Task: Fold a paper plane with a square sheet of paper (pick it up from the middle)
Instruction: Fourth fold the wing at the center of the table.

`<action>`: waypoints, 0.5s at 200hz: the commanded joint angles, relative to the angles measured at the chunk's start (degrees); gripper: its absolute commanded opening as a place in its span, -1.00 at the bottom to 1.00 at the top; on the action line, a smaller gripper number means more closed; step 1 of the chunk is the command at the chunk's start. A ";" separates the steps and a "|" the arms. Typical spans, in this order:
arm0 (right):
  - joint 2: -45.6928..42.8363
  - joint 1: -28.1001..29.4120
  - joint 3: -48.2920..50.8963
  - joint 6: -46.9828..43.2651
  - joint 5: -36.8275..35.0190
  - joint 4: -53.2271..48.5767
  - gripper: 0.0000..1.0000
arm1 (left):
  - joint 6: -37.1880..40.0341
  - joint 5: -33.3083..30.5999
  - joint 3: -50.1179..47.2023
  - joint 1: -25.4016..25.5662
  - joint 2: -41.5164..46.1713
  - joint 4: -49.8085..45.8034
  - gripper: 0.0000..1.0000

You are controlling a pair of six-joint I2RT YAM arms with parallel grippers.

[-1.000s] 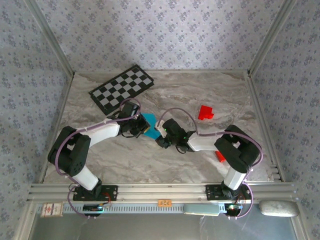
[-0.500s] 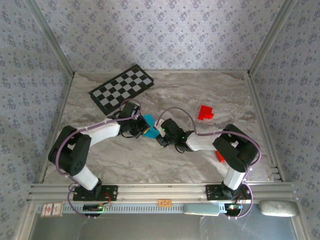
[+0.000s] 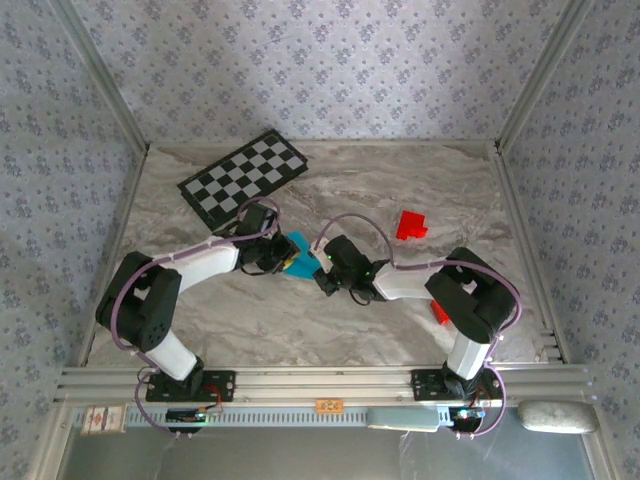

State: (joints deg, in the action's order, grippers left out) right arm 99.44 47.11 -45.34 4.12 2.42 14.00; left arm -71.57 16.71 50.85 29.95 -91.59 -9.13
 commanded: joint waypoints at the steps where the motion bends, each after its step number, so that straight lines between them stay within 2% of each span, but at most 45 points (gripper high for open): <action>1: 0.71 -1.52 -0.44 3.85 4.89 1.09 -0.73 | 0.81 -2.35 -0.80 -1.36 4.47 -0.58 -0.38; 27: 1.16 -3.02 -0.65 6.51 8.71 1.29 -0.73 | 0.55 -3.43 -4.39 -2.26 7.90 2.82 -0.25; 56: 2.06 -3.74 -1.93 8.29 10.25 -0.25 -0.74 | -0.50 -3.53 -8.27 -2.27 9.58 7.30 -0.22; 84: 2.88 -4.21 -2.98 10.06 11.13 -1.32 -0.76 | -1.57 -3.35 -11.69 -2.11 9.55 11.05 -0.28; 100: 3.00 -4.48 -3.29 10.81 11.20 -1.52 -0.76 | -1.82 -2.77 -12.62 -1.84 8.53 13.14 -0.41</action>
State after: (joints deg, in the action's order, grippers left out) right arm 101.56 43.13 -46.76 12.23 11.94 13.91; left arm -72.29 14.06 39.62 27.75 -82.83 -1.04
